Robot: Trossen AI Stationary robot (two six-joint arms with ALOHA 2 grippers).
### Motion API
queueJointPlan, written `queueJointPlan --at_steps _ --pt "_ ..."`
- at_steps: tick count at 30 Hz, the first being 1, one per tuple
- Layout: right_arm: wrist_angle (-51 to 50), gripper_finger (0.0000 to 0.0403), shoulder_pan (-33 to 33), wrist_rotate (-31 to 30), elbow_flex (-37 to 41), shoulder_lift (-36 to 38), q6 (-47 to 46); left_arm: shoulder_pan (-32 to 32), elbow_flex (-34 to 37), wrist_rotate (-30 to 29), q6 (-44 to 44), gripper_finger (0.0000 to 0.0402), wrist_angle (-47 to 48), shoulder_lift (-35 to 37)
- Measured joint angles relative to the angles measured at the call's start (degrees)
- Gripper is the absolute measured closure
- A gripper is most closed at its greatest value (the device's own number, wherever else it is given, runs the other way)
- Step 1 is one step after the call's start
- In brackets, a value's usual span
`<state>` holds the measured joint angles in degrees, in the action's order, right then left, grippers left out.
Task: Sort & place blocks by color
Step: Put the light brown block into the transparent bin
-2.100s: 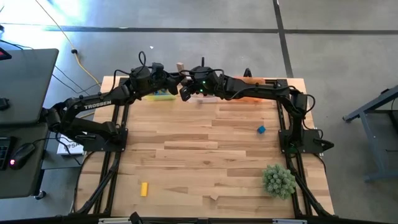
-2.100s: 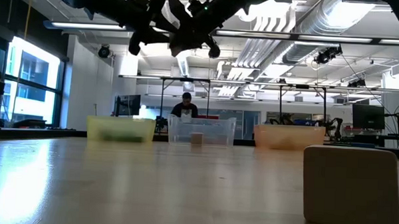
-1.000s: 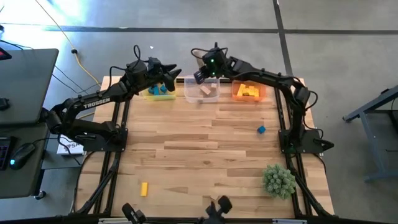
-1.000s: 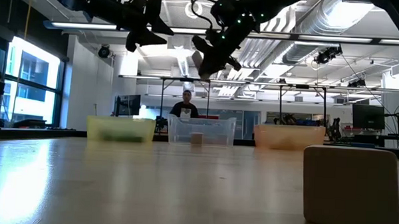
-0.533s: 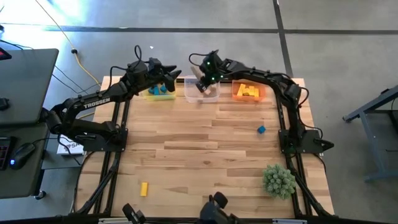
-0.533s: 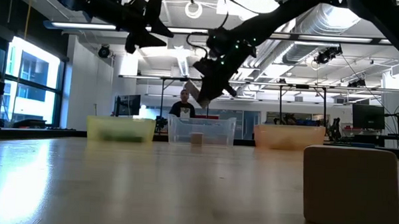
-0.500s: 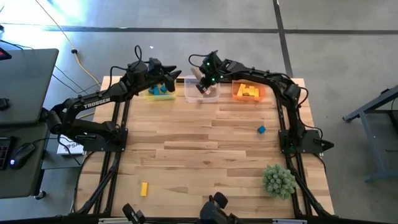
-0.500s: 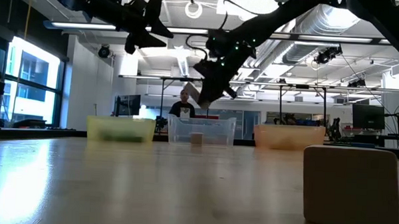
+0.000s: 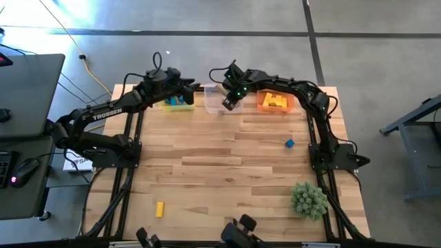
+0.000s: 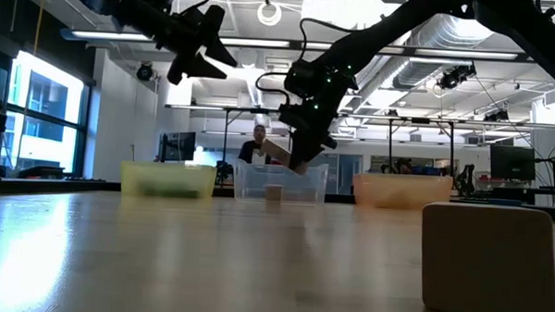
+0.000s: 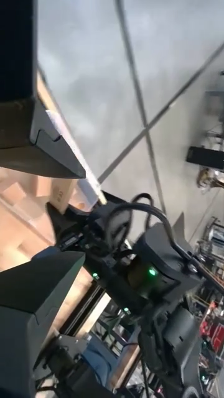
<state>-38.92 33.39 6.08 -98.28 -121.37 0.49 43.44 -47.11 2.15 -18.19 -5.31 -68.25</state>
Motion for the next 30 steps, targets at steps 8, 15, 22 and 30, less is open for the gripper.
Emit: queueJointPlan --at_steps 8,15,22,30 --pt "-2.7 0.0370 0.4 -1.5 0.0 -1.3 0.0 -0.3 0.0 0.0 -7.2 0.0211 7.3 0.0" --pt "-2.5 0.0355 0.4 -1.5 0.0 -1.6 -0.6 -2.9 0.0 0.0 -7.1 0.0211 16.4 0.0" --pt "-2.1 0.0317 0.3 -1.7 0.0 -1.6 -2.1 -4.9 0.0 -0.3 -4.2 0.0211 23.2 0.0" --pt "-2.6 0.0263 0.3 -2.7 0.0 -1.1 -6.5 -5.0 0.0 -0.4 -1.1 0.0211 26.1 0.1"
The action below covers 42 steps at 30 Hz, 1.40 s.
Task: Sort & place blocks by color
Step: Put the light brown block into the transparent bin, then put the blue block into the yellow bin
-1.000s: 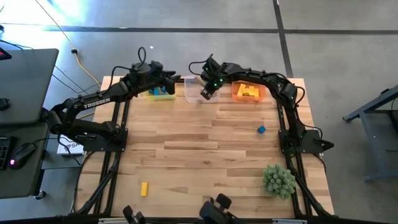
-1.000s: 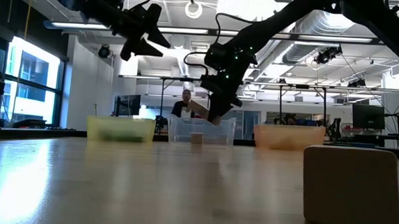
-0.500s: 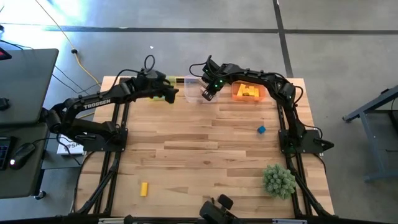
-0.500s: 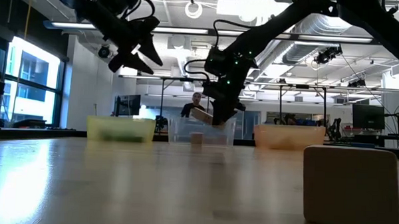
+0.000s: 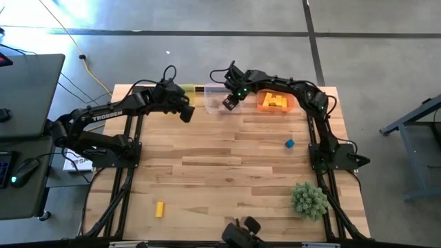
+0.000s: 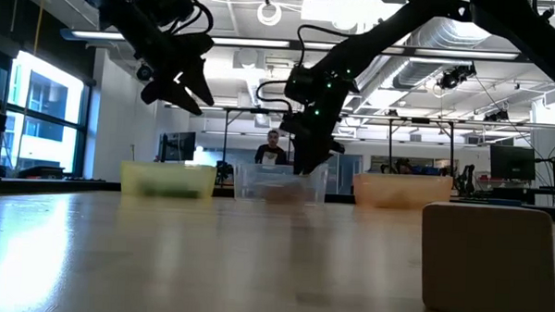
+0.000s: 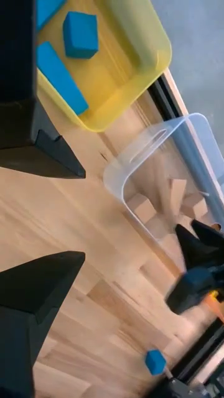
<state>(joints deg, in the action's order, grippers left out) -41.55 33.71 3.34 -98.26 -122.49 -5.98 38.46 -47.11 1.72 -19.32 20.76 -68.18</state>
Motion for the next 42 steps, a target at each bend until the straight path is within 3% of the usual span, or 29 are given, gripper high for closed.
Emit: queueJointPlan --at_steps 12,22,31,42 --pt "-4.7 0.0251 -2.5 3.3 0.0 7.0 -11.9 0.1 0.0 0.0 7.9 0.0211 1.8 0.7" --pt "-14.4 0.0251 -9.9 2.2 0.0 9.2 -13.5 0.1 0.0 0.0 9.9 0.0211 1.8 0.7" --pt "-27.1 0.0252 -17.6 -8.4 0.0 9.2 -10.5 0.1 0.0 0.0 10.1 0.0211 1.7 0.7" --pt "-40.2 0.0252 -24.9 -23.4 3.3 9.6 -13.4 0.1 0.0 0.0 10.1 0.0211 1.5 0.7"
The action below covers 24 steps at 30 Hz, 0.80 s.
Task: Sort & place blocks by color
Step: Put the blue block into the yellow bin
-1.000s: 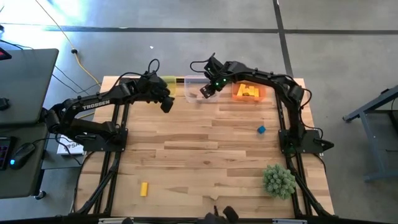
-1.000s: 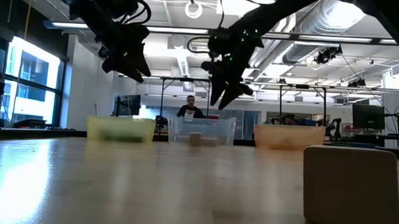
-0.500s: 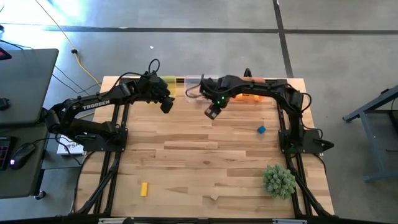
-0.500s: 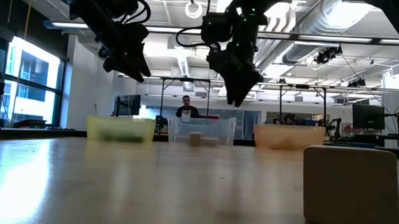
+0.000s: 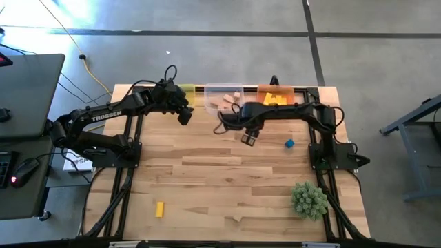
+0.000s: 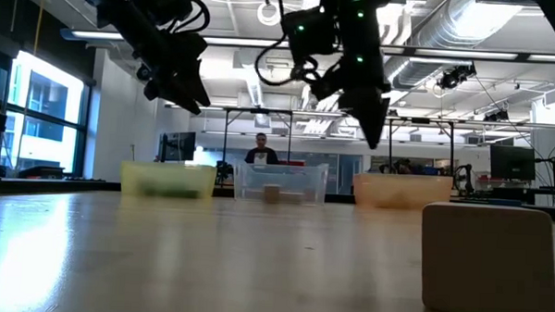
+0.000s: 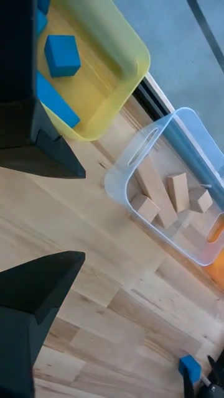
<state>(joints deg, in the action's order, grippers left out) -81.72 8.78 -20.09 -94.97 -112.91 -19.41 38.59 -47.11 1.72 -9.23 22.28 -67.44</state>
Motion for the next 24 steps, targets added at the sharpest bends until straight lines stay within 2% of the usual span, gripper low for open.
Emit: queueJointPlan --at_steps 4,10,17,24 --pt "-1.9 0.0252 -2.0 -4.3 5.7 2.6 -3.4 0.0 0.0 0.0 -0.1 0.0211 -1.3 0.0" --pt "0.6 0.0252 -3.7 -5.1 18.7 12.0 -11.5 0.0 0.0 0.0 -1.2 0.0211 -5.7 0.0" --pt "5.5 0.0252 -2.7 -0.5 33.4 28.1 -20.5 0.0 0.0 0.2 -3.3 0.0211 -8.5 0.0" --pt "10.2 0.0252 0.5 4.9 42.7 44.0 -26.2 0.0 0.0 0.2 -4.2 0.0211 -8.9 0.0"
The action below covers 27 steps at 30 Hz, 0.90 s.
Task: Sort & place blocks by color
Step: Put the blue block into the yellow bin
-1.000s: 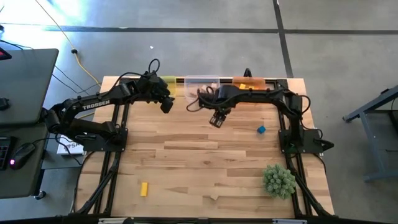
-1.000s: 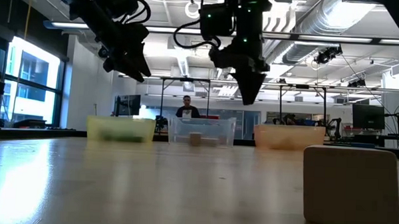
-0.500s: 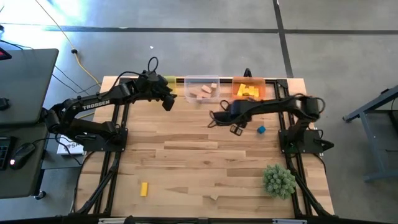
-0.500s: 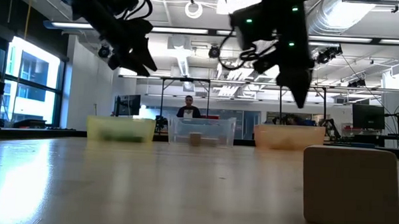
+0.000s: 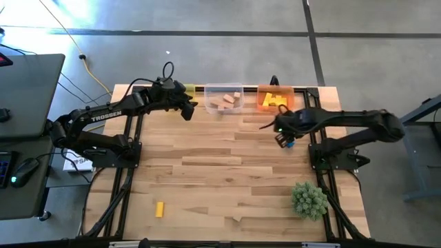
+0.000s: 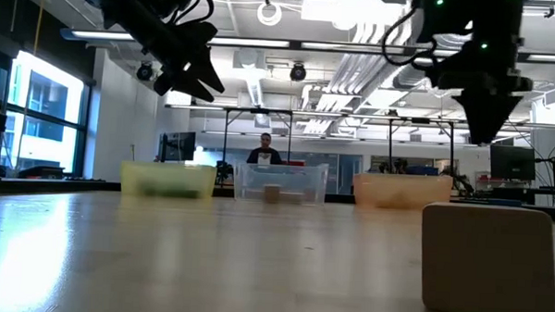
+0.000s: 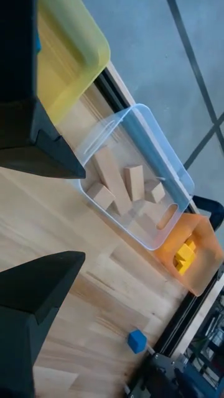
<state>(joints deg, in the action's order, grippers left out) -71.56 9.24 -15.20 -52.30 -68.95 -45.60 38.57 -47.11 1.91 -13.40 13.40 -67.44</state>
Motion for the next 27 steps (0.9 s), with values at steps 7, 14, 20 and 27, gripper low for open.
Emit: queueJointPlan --at_steps 7,14,20,27 --pt "1.6 0.0245 5.5 2.2 4.1 10.6 -2.3 0.0 0.0 0.0 -0.1 0.0211 0.0 0.0" --pt "2.9 0.0192 11.4 6.3 6.0 12.7 2.3 0.0 0.0 0.0 -0.1 0.0211 0.0 0.0" --pt "8.4 0.0164 13.7 12.9 11.2 11.0 5.0 0.0 0.0 -0.1 -2.9 0.0211 0.0 0.0" --pt "12.0 0.0163 13.8 14.3 16.1 8.9 5.1 0.0 0.0 -0.2 -2.9 0.0211 0.0 0.0"
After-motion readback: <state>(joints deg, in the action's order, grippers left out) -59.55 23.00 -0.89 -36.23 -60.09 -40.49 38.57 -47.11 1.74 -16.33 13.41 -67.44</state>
